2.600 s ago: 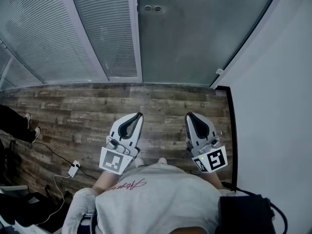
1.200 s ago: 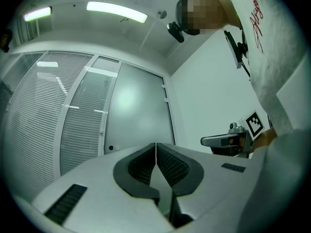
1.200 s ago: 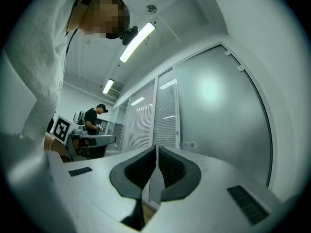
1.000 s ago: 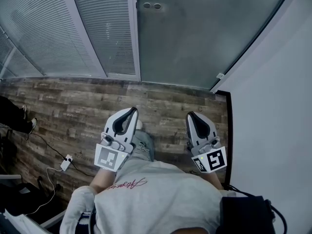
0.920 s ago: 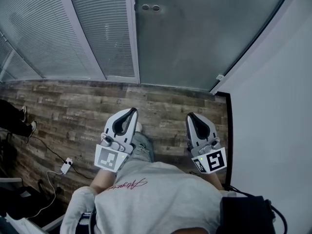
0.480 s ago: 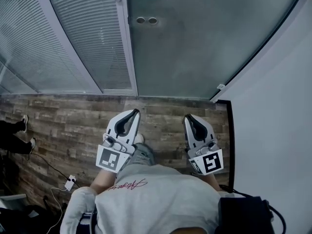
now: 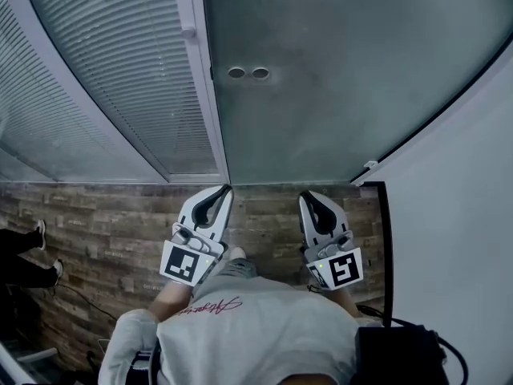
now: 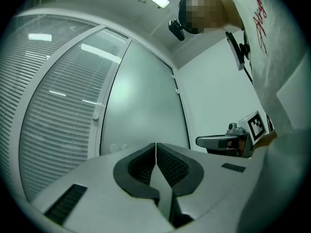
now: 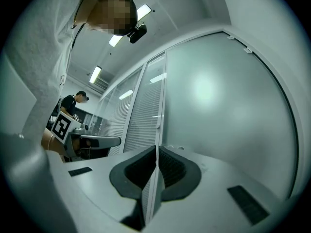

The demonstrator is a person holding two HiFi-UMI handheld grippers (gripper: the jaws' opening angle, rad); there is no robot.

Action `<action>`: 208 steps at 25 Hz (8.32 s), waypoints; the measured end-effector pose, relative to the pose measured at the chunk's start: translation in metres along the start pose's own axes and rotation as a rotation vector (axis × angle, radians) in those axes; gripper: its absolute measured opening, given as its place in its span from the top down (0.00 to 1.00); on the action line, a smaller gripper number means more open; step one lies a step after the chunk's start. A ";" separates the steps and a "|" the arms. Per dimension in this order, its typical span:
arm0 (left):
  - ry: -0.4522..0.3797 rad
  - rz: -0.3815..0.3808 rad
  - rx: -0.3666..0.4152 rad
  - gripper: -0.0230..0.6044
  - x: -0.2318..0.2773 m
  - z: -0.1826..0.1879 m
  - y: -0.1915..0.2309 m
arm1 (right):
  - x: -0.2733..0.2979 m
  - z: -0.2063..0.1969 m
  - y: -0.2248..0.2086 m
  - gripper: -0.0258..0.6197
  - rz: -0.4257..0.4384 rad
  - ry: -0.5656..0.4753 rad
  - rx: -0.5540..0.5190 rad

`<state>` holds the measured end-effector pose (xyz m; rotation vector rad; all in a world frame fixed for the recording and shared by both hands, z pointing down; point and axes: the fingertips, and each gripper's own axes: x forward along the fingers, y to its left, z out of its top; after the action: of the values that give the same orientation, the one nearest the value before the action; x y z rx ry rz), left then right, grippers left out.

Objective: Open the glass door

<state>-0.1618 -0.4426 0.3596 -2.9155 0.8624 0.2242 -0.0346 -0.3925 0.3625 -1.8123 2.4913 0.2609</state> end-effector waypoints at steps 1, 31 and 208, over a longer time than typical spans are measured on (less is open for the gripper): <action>-0.008 -0.009 -0.006 0.93 0.009 0.002 0.008 | 0.010 -0.002 -0.003 0.92 -0.006 0.002 0.001; 0.058 0.264 0.041 0.93 -0.013 -0.003 0.103 | 0.291 -0.087 -0.101 0.68 -0.152 0.131 0.141; -0.021 0.068 0.078 0.93 -0.065 0.057 -0.574 | -0.429 0.035 -0.059 0.75 0.495 -0.033 0.181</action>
<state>0.0917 0.0789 0.3418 -2.8102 0.9455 0.2213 0.1536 -0.0012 0.3812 -1.0993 2.7940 0.0756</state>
